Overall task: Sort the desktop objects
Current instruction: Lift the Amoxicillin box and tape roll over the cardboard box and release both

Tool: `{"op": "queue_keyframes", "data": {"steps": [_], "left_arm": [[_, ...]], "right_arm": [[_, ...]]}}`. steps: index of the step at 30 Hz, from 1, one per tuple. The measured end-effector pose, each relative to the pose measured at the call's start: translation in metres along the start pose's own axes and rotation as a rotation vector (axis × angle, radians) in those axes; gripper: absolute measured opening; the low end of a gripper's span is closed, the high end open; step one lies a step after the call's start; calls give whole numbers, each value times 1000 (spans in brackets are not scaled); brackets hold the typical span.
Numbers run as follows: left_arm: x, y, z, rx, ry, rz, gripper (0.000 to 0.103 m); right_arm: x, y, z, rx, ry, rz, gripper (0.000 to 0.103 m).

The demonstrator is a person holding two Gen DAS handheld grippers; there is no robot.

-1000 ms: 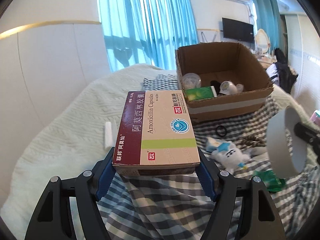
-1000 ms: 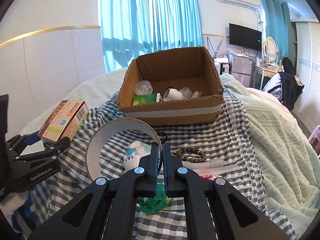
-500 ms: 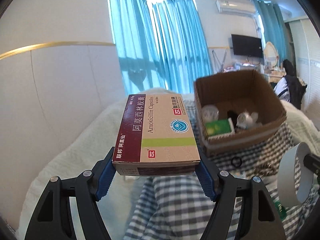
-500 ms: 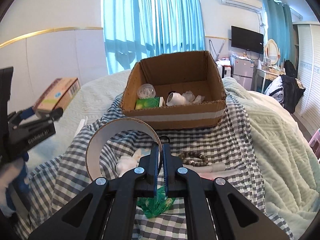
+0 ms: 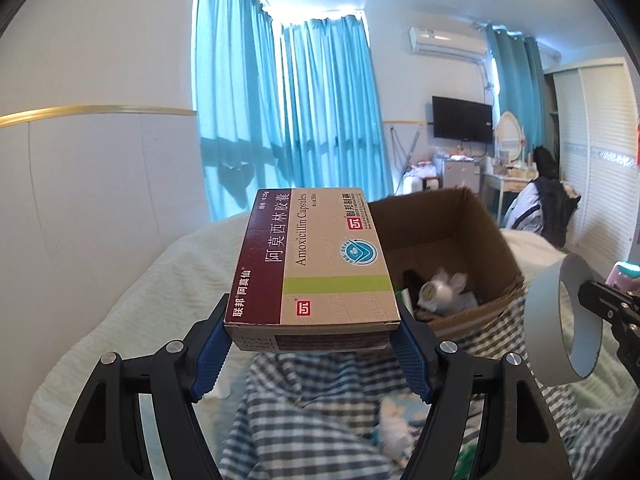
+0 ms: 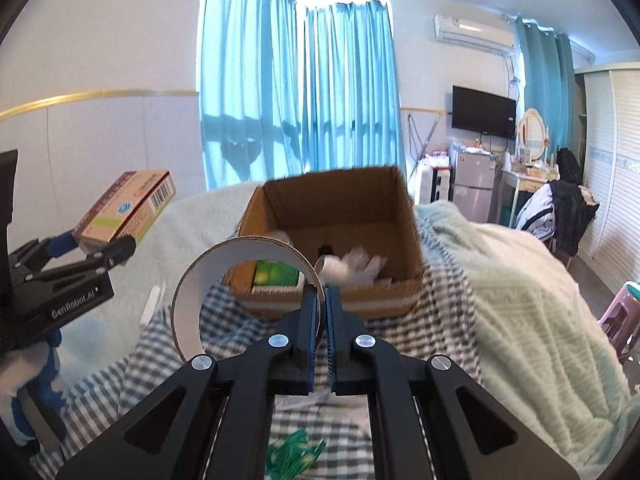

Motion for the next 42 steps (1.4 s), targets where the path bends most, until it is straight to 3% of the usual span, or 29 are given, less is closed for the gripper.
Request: {"op": "queue_keyframes", "data": {"steps": [20,33,42], "left_arm": [[-42,61,37,-85,-142,-31,75],[-64,69,97,-80,-174,-35,75],[-88,52,154,-31,-206,-15,75]], "right_arm": [[-26,72,21,-117,-41,-25,4],[-48,94,69,-143,-56,-42,4],[-72,94,122,-125,-58,-37,4]]}}
Point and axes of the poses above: each gripper's, at about its wrist camera, not at the fingertips, and z roughly the way its jaws point, x to its left, y to its top, the point moved 3 cm from there along z, roughly the way its jaws point, and after that the axes turned 3 degrees about y, right-handed, at the moved point
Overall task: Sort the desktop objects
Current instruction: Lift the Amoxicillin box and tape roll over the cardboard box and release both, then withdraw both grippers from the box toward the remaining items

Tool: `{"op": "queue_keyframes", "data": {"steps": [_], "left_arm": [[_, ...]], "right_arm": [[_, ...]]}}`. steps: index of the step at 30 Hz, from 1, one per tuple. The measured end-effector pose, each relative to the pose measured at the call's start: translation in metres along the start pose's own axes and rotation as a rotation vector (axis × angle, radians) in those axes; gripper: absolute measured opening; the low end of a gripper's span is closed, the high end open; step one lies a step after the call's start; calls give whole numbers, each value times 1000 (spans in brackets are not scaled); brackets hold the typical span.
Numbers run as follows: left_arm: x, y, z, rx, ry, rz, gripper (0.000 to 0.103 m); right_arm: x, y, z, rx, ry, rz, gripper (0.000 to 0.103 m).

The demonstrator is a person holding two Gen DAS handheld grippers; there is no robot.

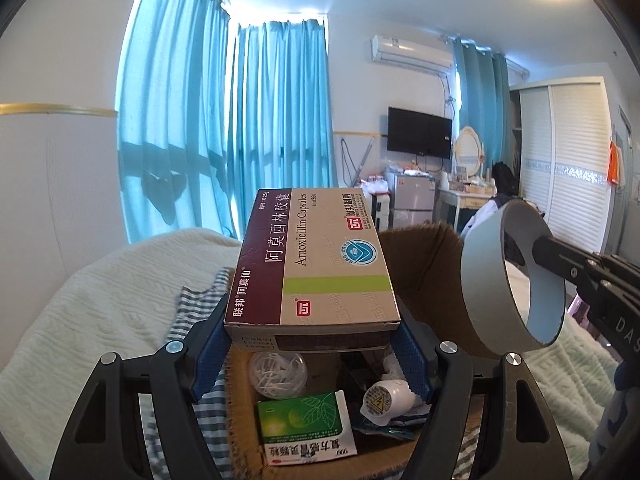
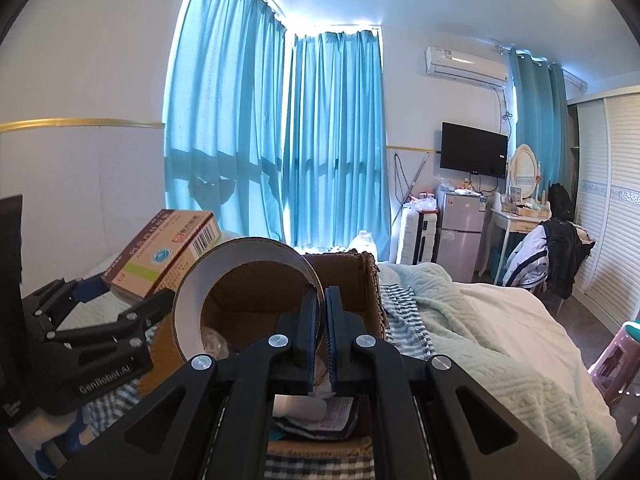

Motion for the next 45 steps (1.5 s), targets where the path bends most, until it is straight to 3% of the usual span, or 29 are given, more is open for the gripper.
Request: {"op": "queue_keyframes", "data": {"steps": [11,17,23,24,27,33,39,45], "left_arm": [[-5,-48,79,142,-31,25,75],[-1,-53,86,184,-73,14,81],[-2,-51,77,158,-72,29,91],[-1,-50,76,153,-67,31,92],[1,-44,70,127,-27,52,93],[18,-27,47,78,-5,-9,103],[31,-21,28,52,48,-30,103],[39,-22,4,48,71,-81,103]], "right_arm": [[-9,-37,89,116,3,6,4],[-15,-64,124,207,-30,4,5],[-12,-68,122,212,-33,-21,24],[-11,-67,120,208,-35,-25,30],[-8,-63,111,184,-56,-40,61],[-14,-48,88,130,-95,-24,69],[-18,-31,59,62,-125,3,91],[-14,-27,29,26,-140,4,98]]}}
Point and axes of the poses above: each gripper's, at about its wrist camera, not at the fingertips, and z roughly the way its jaws point, x to its left, y to its top, the point moved 3 cm from there along z, roughly the way its jaws point, and after that the axes turned 3 degrees about y, right-handed, at the moved point
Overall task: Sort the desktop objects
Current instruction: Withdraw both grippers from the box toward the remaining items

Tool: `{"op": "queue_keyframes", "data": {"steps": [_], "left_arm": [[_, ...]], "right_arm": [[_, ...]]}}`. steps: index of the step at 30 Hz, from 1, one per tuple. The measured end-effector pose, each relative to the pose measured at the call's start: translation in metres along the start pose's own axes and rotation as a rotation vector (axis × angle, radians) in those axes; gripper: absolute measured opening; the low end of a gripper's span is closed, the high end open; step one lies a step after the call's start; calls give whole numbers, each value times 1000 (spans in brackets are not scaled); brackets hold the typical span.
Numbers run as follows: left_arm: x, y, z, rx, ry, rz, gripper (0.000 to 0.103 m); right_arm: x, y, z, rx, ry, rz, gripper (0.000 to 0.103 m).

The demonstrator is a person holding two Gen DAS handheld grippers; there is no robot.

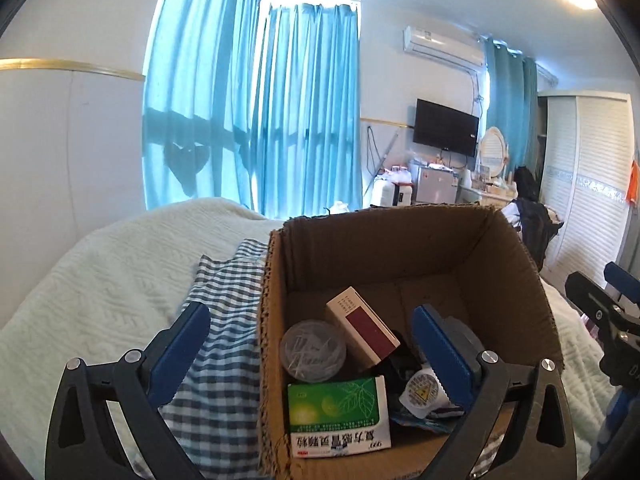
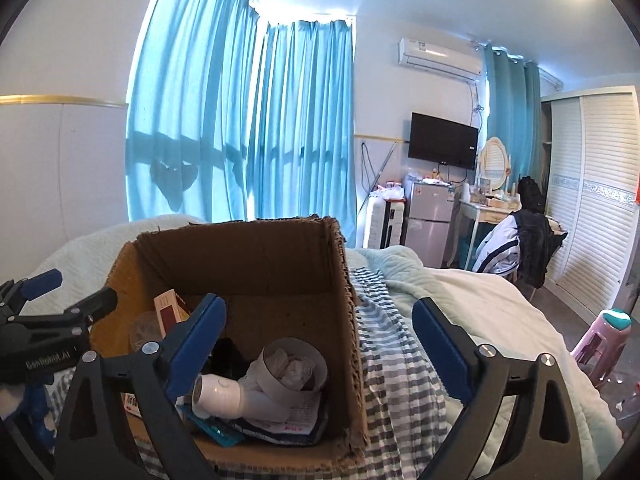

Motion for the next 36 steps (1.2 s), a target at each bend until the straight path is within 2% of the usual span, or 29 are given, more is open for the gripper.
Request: {"op": "queue_keyframes", "data": {"steps": [4,13,17,24,36], "left_arm": [[2,-4,-16,-9,34,12,103],[-3,-34,-37,47,46,52,103],[-9,-51,-45,94,15,61,103],[-12,-64,-59,119,4,65,103],[-6,-109,-71,203,14,77,103]], "right_arm": [[-4,0,-18,-8,-3,23,101],[-6,-13,-48,-7,-19,37,103],[-11,-20,-64,-19,-22,35,103],[-11,-27,-83,-21,-53,4,103],[-14,-58,-92,42,-41,33,103]]}}
Point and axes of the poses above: each gripper's, at about its wrist camera, not at the fingertips, and z roughly the way its jaws point, x to its left, y to its top, the point moved 3 cm from there along z, roughly the way its jaws point, and after that the axes turned 3 degrees about y, right-handed, at the moved point
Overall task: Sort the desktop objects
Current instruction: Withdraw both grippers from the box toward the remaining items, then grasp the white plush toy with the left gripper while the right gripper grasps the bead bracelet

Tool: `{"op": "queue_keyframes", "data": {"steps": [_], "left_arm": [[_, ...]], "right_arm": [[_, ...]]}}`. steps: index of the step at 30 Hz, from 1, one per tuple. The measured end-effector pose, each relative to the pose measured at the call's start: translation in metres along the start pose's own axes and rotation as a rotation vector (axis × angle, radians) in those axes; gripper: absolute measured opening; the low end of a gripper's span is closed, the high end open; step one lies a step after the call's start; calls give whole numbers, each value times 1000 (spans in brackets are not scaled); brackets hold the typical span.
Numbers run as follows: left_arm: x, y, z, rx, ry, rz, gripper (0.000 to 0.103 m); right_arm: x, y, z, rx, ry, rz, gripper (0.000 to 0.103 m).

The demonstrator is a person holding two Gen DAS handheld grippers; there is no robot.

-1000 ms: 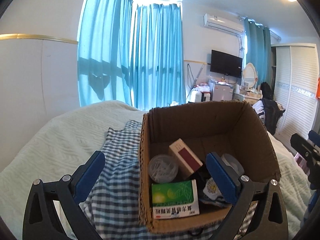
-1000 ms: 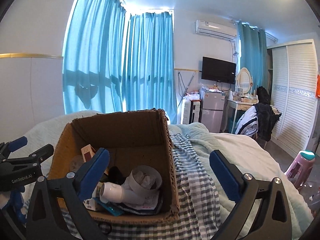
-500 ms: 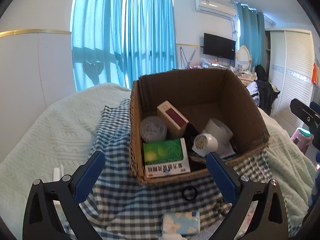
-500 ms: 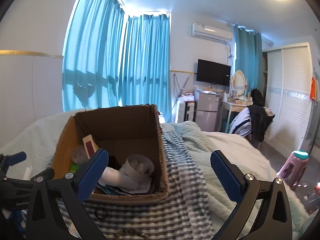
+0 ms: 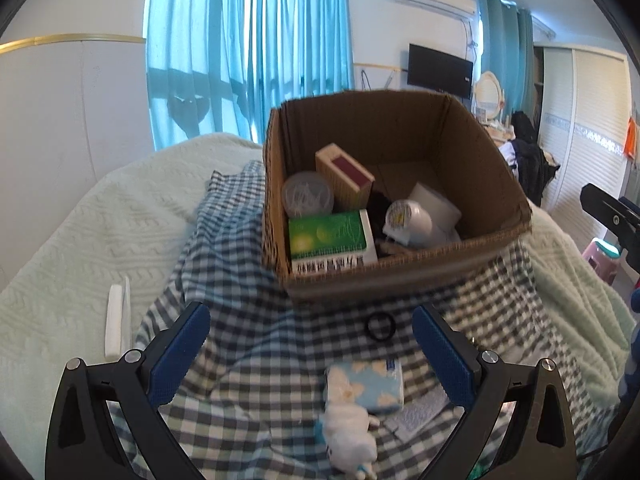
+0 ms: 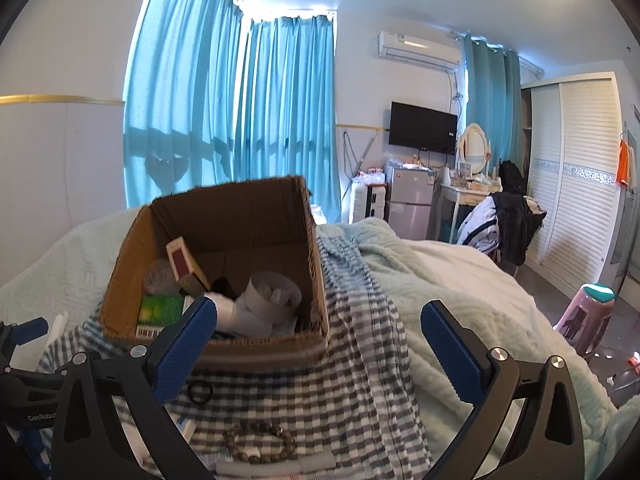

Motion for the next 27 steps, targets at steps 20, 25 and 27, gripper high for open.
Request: {"op": "queue_keyframes", "data": {"steps": [20,25,27], "left_arm": [[-28,-53,19,125,-51,109,103],[-33,-61,28,180,-95,124,97],[-32,-63,33,214,-108,116,88]], "right_arm": [[12,-63,30,198,119,29,101],[14,-81,51,294,166,33,85],[14,-90,61,343,181,41,78]]}}
Point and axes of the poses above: each gripper's, at about its wrist camera, not at the fingertips, and z roughly the way its jaws point, x to its left, y to its top, the point moved 3 cm from there along z, roughly the way its jaws point, and after that the axes turned 3 degrees about y, right-handed, at the moved point
